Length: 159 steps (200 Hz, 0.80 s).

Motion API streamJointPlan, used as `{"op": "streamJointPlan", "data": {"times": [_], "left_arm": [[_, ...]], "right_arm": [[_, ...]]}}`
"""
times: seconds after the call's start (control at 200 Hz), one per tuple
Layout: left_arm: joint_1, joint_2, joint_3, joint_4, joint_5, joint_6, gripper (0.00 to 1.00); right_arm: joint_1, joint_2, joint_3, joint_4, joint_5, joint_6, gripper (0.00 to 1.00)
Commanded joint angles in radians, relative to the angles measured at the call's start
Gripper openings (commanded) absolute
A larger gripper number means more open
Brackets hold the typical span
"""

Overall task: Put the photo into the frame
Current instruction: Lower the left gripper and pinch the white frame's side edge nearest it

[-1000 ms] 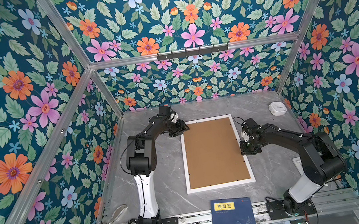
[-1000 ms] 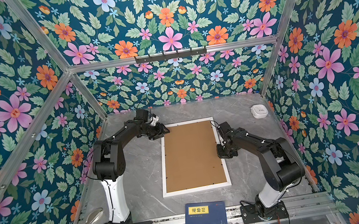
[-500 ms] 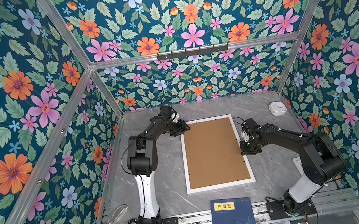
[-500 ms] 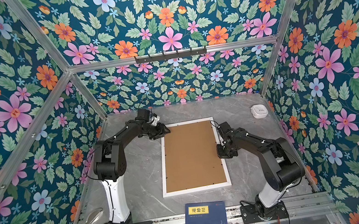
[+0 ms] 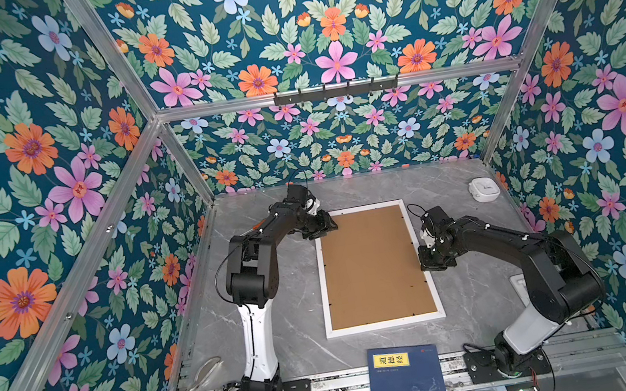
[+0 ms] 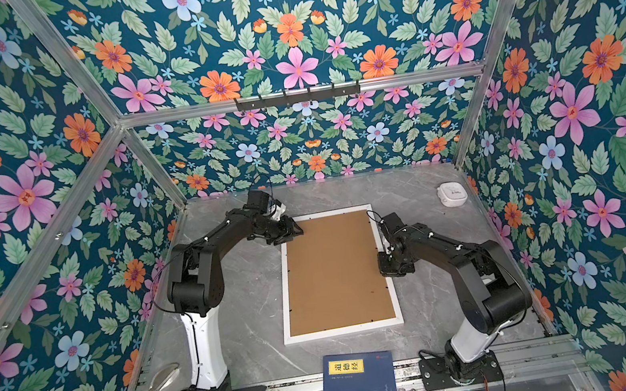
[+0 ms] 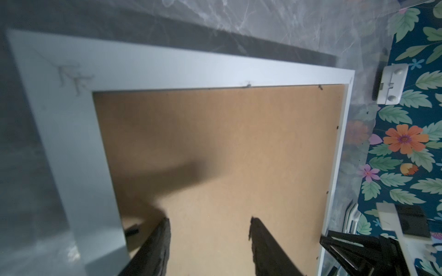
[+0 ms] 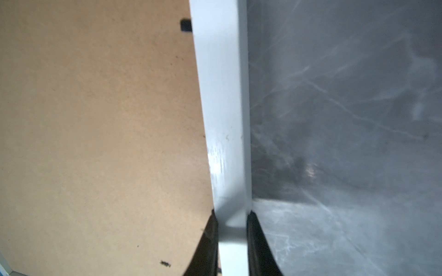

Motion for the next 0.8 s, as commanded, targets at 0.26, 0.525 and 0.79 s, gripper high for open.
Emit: {"op": "streamJointPlan", "data": {"times": [0.26,0.525,0.79], "left_arm": [[0.0,-0.185,-0.068,-0.023,-0.06,0.002,0.57],[0.0,-0.319,-0.32,0.005,-0.146,0.002,0.54],[0.001,-0.428,-0.503,0.005,-0.178,0.005,0.49]], "right_arm": [[0.003,-0.005,-0.018,-0.028,0.027,0.01,0.0],[0.002,-0.013,0.002,-0.03,0.002,0.014,0.08],[0.003,-0.015,0.039,-0.044,-0.033,0.034,0.19]]}}
